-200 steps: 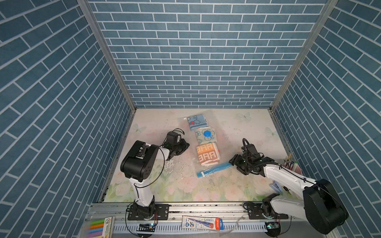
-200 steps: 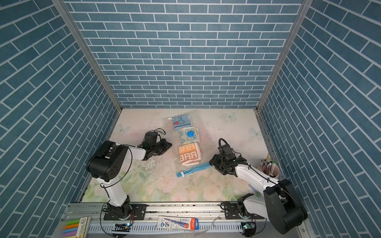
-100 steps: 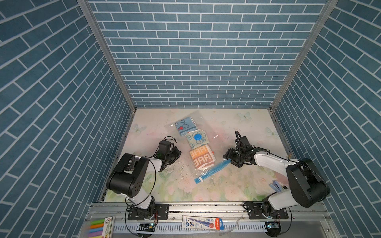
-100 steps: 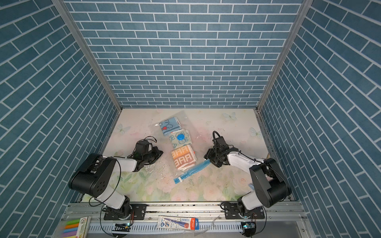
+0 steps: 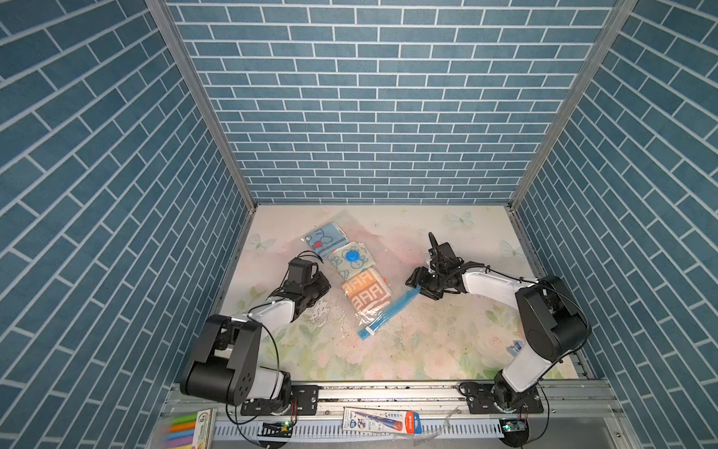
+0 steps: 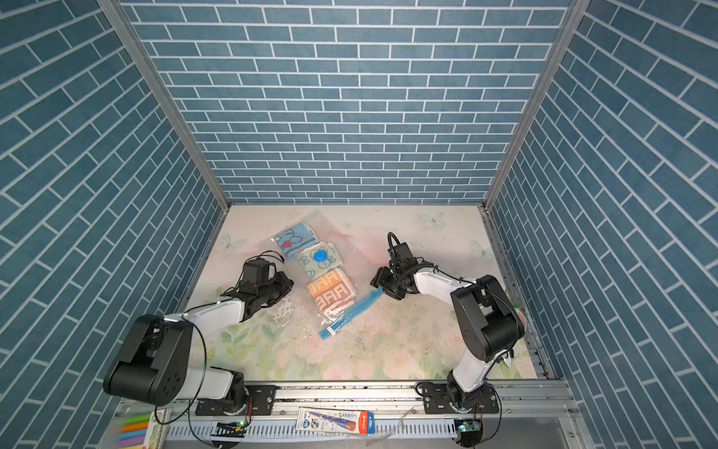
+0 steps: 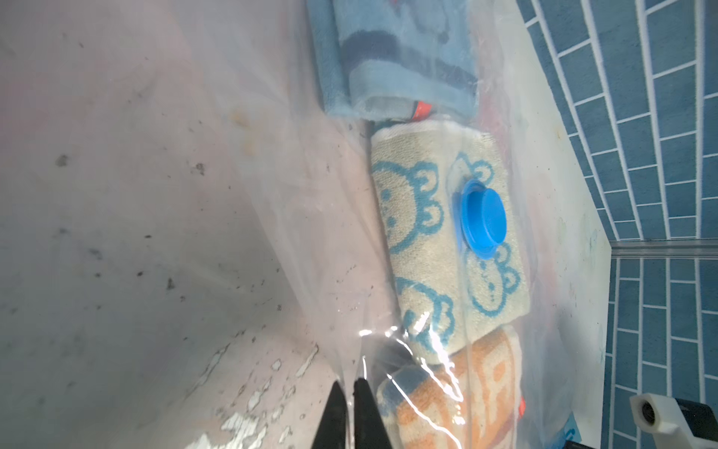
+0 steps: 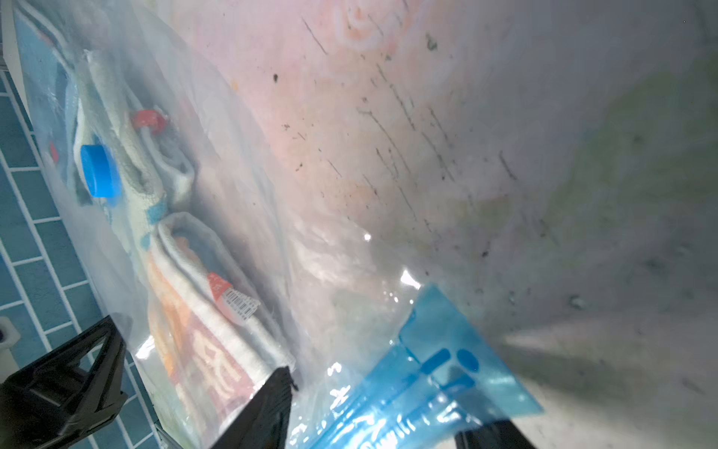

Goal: Place the folded towel into the vacuum bag
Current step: Adjust the vacuum bag at the center of the board.

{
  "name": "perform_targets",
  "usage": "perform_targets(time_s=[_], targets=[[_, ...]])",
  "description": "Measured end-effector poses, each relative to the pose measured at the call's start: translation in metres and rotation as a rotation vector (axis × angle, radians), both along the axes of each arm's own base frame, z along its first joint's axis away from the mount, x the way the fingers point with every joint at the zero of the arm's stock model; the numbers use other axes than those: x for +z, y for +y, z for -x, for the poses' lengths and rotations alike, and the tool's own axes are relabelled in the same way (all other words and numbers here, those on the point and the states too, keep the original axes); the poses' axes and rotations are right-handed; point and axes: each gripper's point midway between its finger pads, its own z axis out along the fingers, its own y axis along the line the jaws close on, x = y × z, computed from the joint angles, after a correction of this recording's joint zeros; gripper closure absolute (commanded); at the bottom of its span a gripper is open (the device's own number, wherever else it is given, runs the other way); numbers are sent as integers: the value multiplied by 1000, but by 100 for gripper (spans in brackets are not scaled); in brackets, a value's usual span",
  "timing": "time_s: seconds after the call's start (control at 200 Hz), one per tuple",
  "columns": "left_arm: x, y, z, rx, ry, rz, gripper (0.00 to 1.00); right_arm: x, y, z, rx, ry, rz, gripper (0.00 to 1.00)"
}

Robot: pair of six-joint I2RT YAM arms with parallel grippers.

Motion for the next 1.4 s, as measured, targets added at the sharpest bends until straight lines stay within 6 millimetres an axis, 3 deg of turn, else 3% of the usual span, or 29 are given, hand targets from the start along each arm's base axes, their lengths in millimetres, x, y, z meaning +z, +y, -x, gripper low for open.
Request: perform_targets(time_s=[0.09, 0.145, 0.29, 0.42, 0.675, 0.805, 1.015, 1.4], targets=[[-6, -2, 5, -9, 27, 14, 49, 0, -1, 1, -1, 0, 0, 33], [-5, -4, 8, -17, 34, 22, 42, 0, -3, 5, -2, -4, -3, 32], [11, -3, 27, -39, 48, 25, 41, 9, -12, 22, -15, -26, -32, 32], [23, -8, 57, -103, 91, 48, 39, 19, -13, 38, -37, -47, -84, 32], [-6, -45, 150, -358, 373, 173, 33, 21, 32, 82, 55, -48, -162, 32], [-4, -67, 177, -445, 410, 225, 32, 14, 42, 95, 58, -41, -193, 33], [-14, -79, 189, -394, 402, 332, 33, 16, 65, 100, 62, -70, -231, 34], [-9, -98, 176, -302, 296, 386, 33, 19, 83, 100, 38, -122, -264, 40]])
